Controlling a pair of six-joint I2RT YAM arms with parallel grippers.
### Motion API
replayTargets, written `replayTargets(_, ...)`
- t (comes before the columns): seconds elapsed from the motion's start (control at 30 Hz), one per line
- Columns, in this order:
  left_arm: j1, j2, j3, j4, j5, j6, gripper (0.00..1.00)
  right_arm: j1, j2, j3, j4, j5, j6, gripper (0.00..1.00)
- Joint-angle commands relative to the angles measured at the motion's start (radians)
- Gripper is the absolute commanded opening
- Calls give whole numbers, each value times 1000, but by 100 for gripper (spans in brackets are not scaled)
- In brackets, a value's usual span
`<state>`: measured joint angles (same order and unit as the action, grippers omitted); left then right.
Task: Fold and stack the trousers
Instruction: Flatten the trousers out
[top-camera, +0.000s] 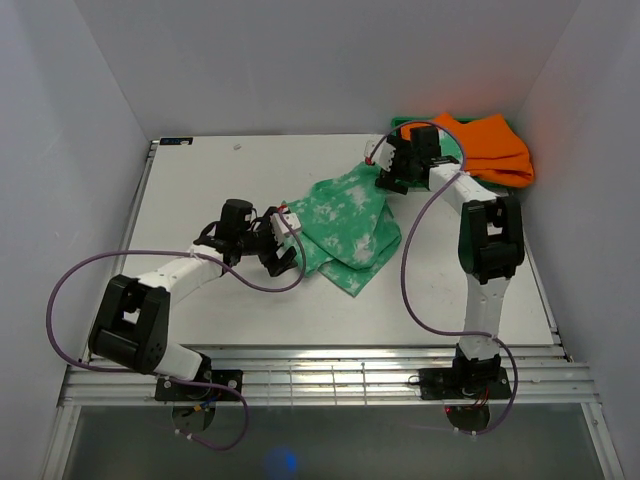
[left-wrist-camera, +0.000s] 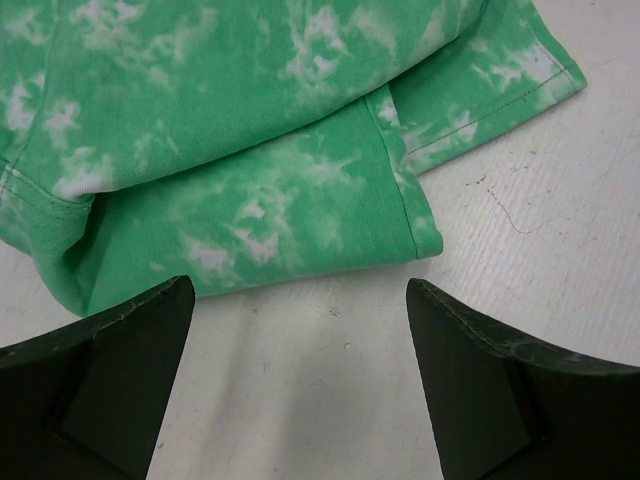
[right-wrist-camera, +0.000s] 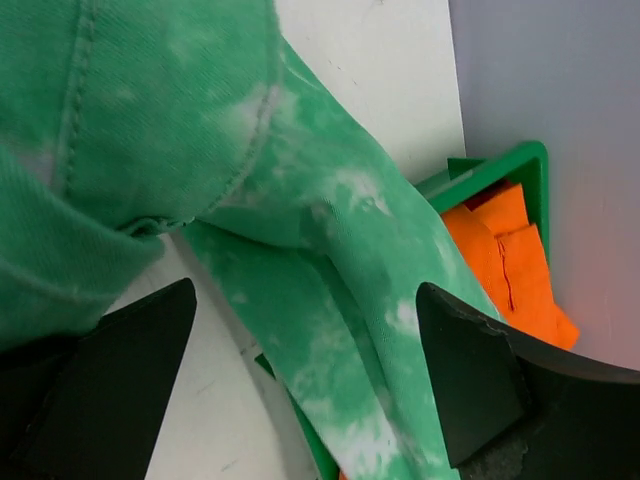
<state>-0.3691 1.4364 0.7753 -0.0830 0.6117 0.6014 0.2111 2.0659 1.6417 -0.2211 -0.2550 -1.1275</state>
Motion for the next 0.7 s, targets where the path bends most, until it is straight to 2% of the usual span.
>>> replayTargets(0.0,-2,-21,38,5,11,-25,98,24,55,61,121,17,-176,97)
replayTargets(0.1,-1,-28,24,5,0,-34,98,33,106,73,187,20,-193,100)
replayTargets(0.2,-1,-39,1,14,-6,-49,98,40,137,73,207,33,-221,88)
replayTargets(0.3,1,-39,-7,25,-16,-75,98,45,146,104,171,40,-239,46)
replayTargets(0.33,2,-37,-8,29,-24,-83,98,45,137,113,126,42,-227,20)
replayTargets(0.4,7,-37,-10,46,-30,-106,98,56,103,95,106,51,-194,8)
replayTargets(0.53,15,-42,-2,49,-18,-133,96,83,-99,-1,72,51,-140,8)
replayTargets(0.63,22,-57,12,13,14,-130,91,105,-223,-7,-93,39,-77,8)
replayTargets(0.67,24,-65,15,0,37,-129,91,111,-248,-5,-204,34,-55,8)
